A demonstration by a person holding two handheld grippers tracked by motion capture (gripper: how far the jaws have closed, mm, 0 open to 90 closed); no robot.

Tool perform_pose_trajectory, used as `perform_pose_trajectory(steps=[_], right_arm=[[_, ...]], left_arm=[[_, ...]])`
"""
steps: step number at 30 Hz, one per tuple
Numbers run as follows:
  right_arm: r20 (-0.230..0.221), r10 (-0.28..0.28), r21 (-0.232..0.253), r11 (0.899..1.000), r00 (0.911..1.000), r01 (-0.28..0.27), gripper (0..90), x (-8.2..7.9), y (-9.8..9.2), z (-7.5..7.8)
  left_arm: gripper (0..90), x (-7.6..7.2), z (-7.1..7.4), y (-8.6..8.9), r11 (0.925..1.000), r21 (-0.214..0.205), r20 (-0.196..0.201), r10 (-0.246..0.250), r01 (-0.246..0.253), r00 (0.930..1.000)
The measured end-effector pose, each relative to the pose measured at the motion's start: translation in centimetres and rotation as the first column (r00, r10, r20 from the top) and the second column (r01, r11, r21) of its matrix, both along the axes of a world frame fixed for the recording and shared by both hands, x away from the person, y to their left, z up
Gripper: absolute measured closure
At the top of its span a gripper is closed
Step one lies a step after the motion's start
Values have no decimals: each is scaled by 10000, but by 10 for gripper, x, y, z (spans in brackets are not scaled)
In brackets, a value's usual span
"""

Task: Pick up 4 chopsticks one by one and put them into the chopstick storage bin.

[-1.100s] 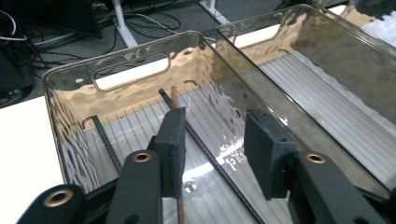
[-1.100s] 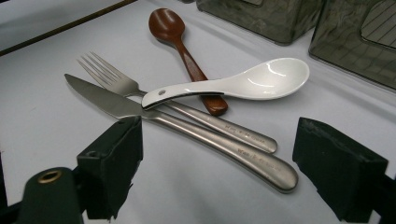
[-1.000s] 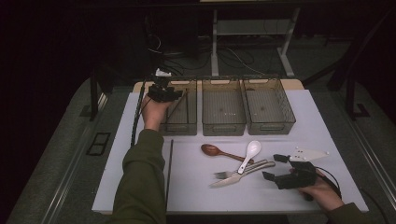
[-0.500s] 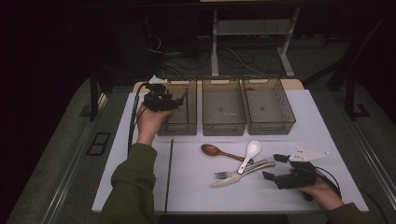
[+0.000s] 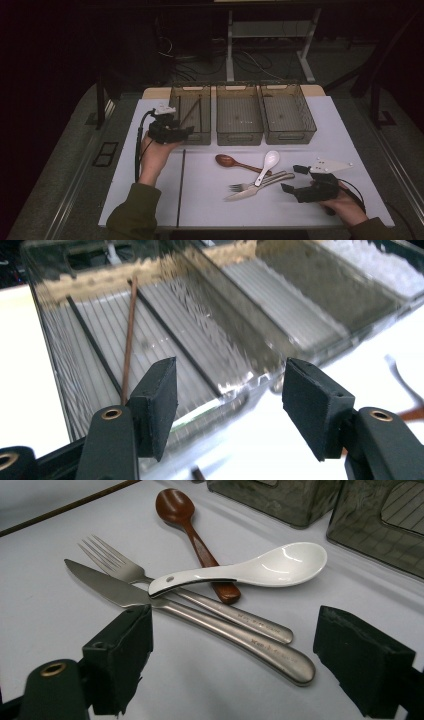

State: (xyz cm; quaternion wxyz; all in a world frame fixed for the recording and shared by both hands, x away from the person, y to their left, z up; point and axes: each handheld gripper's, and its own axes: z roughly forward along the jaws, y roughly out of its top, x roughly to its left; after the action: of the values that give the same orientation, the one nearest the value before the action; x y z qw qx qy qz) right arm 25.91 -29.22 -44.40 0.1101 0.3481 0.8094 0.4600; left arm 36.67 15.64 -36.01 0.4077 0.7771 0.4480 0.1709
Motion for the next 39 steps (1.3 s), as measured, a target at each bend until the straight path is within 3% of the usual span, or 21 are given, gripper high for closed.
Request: perform_pose_trajectory(steps=[10,20,30,39], right_arm=[[7,2,-39,10000,10000,-2,159,0,0,0],[30,28,-91,10000,10000,-28,160,0,0,-1],[24,53,-111,9999,10000,-53,159,0,1,-1],[28,62,-111,9999,10000,-62,159,0,1,-1]], left_arm=[[443,-18,-30,7,9996,167,-217,226,-223,9995],[599,-12,-66,10,9965,454,-597,723,-696,9956],[711,-2,-79,7,9947,630,-1080,876,-811,9903],[757,0,-85,4,9939,839,-1165,816,-721,9898]])
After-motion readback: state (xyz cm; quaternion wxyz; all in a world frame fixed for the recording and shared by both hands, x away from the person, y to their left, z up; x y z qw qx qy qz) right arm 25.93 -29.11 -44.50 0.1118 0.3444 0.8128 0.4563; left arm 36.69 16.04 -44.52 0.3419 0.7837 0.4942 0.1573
